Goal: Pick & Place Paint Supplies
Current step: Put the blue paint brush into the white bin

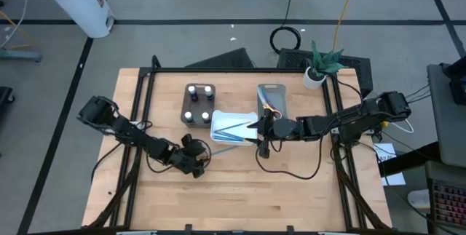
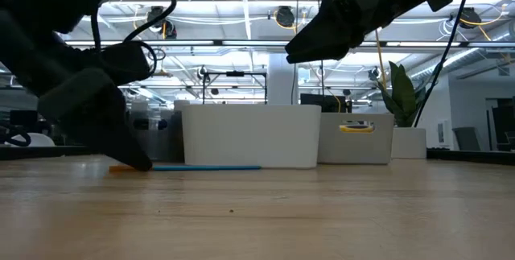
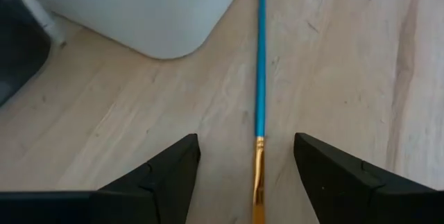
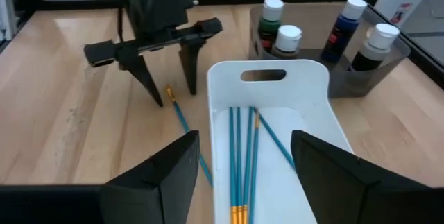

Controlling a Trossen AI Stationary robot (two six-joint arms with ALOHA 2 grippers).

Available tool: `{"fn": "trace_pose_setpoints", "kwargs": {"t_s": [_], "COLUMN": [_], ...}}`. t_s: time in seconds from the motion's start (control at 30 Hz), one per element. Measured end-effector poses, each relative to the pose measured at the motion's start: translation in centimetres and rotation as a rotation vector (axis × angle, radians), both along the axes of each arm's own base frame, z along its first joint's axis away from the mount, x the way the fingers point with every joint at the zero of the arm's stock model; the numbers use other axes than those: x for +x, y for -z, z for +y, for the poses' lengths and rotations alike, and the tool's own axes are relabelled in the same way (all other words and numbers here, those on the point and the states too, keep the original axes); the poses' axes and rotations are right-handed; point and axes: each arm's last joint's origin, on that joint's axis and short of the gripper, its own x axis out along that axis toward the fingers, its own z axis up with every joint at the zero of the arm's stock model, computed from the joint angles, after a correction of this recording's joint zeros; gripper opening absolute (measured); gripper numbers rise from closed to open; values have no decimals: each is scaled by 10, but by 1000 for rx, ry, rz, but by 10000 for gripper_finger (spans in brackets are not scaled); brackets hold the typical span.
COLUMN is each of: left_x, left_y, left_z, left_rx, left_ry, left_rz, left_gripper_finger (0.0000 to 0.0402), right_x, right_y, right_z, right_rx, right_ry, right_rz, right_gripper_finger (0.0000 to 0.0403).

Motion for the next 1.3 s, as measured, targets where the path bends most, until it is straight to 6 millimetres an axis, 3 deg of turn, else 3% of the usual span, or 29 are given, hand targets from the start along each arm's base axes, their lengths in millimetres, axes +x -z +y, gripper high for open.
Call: {"fn": "trace_pose_setpoints", "kwargs": {"t_s": [0.17, 0.63, 0.9, 1.07, 1.3], "left_x": [-3, -7, -5, 1, 11], "left_y": [2, 3, -3, -31, -78], "left_z": [-7, -13, -16, -27, -36], "left_rx": [20, -24, -48, -42, 107], "left_ry": [69, 82, 109, 244, 222], "left_rz": [21, 31, 25, 0, 55], "left_gripper_finger": [223, 17, 6, 2, 1], "right_x": [0, 0, 0, 0, 1], "right_y": [0, 0, 0, 0, -4], "right_z": [2, 2, 2, 2, 3], "right_rx": [-8, -22, -16, -22, 28], "right_ry": [-11, -16, -14, -17, -6], "right_rz": [2, 4, 3, 3, -43], "right_gripper_finger": [215, 212, 211, 211, 219]}}
